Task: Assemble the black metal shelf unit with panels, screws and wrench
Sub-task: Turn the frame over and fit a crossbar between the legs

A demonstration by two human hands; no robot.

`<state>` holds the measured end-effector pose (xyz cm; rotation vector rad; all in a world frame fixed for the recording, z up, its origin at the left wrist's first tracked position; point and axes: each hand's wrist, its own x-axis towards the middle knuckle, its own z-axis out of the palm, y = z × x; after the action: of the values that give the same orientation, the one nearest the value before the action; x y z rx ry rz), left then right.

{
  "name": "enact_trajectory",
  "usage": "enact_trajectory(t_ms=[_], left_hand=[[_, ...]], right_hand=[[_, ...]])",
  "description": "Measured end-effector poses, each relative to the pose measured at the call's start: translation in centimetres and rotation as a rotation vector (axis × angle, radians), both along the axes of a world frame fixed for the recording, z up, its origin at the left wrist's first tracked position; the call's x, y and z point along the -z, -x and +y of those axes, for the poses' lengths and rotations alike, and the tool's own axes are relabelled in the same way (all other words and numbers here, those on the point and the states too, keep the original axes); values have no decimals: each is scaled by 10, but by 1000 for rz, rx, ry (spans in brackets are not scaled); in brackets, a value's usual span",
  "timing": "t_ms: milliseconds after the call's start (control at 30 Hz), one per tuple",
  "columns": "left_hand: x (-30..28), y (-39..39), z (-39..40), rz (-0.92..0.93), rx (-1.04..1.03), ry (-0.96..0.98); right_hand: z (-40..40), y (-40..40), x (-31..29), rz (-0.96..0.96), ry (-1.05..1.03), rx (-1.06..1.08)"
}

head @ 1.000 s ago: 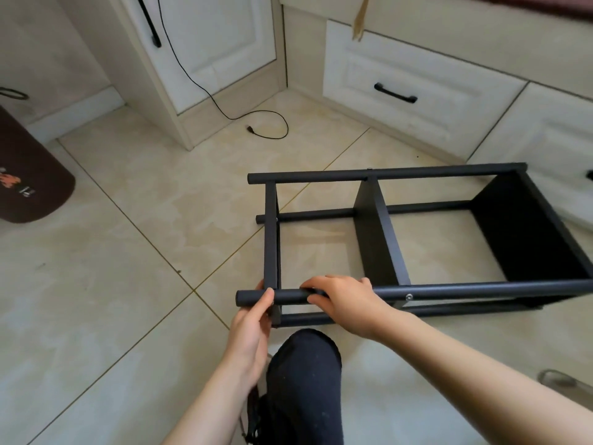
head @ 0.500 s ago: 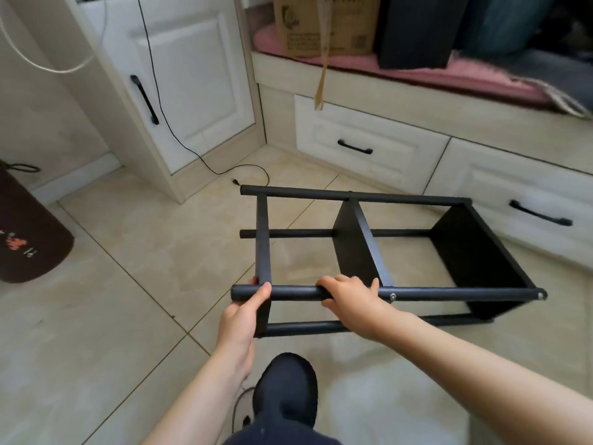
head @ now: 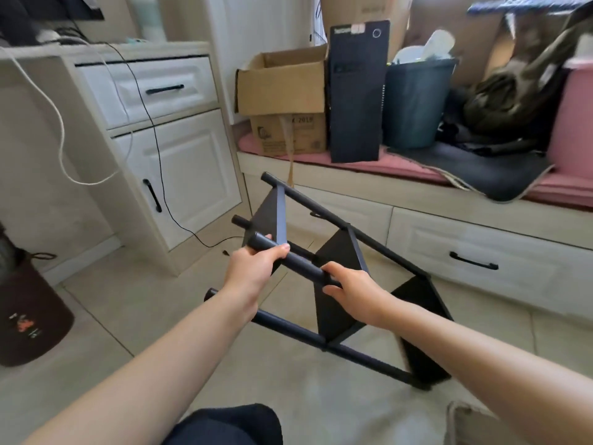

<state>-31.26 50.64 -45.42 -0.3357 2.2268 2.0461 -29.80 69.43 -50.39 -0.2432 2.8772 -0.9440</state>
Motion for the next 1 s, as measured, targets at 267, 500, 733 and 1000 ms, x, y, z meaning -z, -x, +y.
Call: enact_trajectory(t_ms=[267,500,733,1000], left_hand=[[-71,-22,63,164,38,69],[-91,-40,100,282,54,146],[-90,-52,114,555,91,437],[-61,-69,98,794,131,651]], right_hand=[[33,-41,-40,102,212,109],[55,-65,-51,88,435,165],[54,-79,-41,39,713,235],[33,-86,-32,-26,868,278]])
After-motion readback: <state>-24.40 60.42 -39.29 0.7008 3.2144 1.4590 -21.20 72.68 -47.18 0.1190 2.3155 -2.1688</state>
